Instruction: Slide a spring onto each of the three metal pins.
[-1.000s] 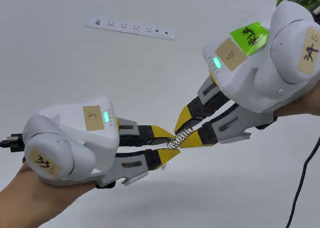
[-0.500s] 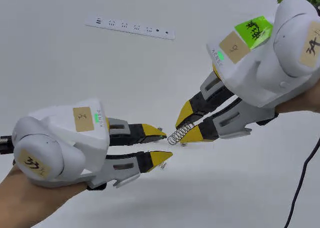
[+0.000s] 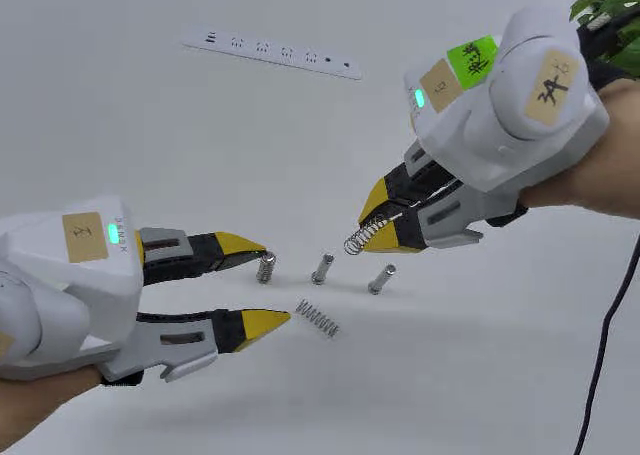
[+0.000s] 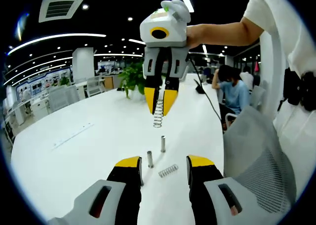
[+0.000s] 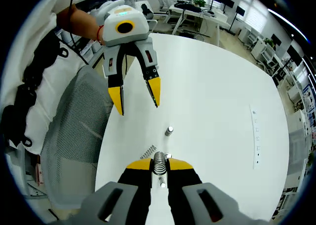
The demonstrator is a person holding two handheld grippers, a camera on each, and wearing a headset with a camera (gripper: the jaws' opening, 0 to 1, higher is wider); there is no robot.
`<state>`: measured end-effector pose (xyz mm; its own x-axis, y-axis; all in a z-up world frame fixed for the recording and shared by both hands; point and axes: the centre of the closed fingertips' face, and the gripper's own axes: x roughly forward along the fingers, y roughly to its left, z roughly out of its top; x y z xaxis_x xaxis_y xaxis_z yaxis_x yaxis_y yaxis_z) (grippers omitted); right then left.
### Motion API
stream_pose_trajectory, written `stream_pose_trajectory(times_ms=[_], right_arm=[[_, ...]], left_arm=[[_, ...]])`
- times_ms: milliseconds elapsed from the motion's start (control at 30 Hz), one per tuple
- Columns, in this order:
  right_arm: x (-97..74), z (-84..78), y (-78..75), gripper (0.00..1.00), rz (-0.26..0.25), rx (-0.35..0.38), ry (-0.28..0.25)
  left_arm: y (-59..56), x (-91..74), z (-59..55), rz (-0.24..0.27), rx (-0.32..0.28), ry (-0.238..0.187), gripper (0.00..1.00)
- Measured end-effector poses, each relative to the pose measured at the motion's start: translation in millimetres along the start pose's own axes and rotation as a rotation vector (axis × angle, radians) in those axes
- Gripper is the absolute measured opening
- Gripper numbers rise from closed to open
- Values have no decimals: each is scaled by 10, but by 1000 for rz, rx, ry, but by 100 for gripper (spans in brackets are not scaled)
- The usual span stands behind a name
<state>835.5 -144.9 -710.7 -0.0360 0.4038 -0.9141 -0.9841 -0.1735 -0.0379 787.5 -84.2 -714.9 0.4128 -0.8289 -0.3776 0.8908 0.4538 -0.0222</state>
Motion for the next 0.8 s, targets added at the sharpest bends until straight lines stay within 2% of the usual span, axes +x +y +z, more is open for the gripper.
stream_pose_trajectory(times_ms=[167,433,800], right_arm=[[178,-123,-133,12,-4,32,31],[402,-221,-178,12,22,51,60],[600,-295,-221,12,45,65,87]], left_arm=[[56,-66,-77,24,-11,16,42],[139,-114,-168,63,-52,19,54],[121,-115,-228,68,-93,26,66]])
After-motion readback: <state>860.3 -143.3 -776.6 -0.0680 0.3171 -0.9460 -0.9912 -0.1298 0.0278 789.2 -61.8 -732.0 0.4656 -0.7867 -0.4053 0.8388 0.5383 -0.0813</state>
